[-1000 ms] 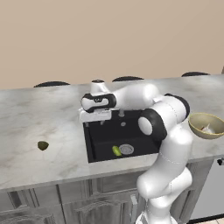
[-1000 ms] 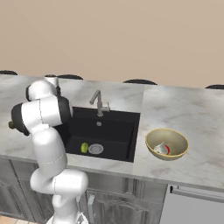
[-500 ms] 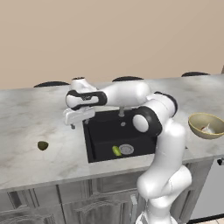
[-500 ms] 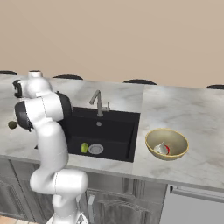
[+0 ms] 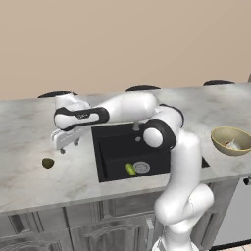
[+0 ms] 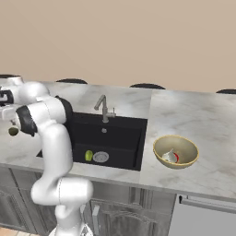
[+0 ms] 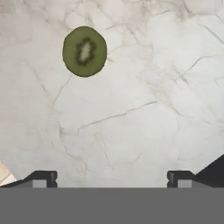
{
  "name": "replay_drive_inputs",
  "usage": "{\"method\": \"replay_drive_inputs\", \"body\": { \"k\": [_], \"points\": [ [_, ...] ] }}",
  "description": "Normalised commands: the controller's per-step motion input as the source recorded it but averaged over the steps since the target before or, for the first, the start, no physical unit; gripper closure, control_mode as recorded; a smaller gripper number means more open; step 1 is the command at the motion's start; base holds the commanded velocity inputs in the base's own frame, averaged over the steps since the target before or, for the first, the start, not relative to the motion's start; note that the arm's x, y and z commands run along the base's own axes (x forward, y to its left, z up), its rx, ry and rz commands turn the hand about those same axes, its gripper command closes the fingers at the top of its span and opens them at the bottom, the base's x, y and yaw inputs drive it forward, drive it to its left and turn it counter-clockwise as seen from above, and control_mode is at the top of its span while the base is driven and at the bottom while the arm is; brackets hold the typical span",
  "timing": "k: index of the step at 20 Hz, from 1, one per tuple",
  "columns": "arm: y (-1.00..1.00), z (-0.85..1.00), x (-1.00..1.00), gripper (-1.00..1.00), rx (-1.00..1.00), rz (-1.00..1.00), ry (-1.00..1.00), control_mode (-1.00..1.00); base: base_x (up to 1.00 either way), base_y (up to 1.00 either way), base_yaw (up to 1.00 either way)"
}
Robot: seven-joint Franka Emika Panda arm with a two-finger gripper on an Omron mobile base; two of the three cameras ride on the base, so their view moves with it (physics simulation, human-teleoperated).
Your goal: There is a mixed pile of frozen fruits and vegetables on the counter. Locate all the frozen vegetables and place the items in a bowl on the counter. Take all the frozen fruits and defrost them in a running sink.
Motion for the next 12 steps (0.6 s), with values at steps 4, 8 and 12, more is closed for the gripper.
{"method": "replay_drive_inputs", "body": {
  "k": [4, 8, 12],
  "points": [
    [0.56, -0.20, 0.20, -1.00, 0.07, 0.20, -0.01, -1.00, 0.00, 0.00, 0.00],
    [0.52, -0.31, 0.22, -1.00, 0.04, 0.16, 0.04, -1.00, 0.00, 0.00, 0.00],
    [0.57, -0.20, 0.27, -1.00, 0.01, 0.16, 0.01, -1.00, 0.00, 0.00, 0.00]
  ]
}}
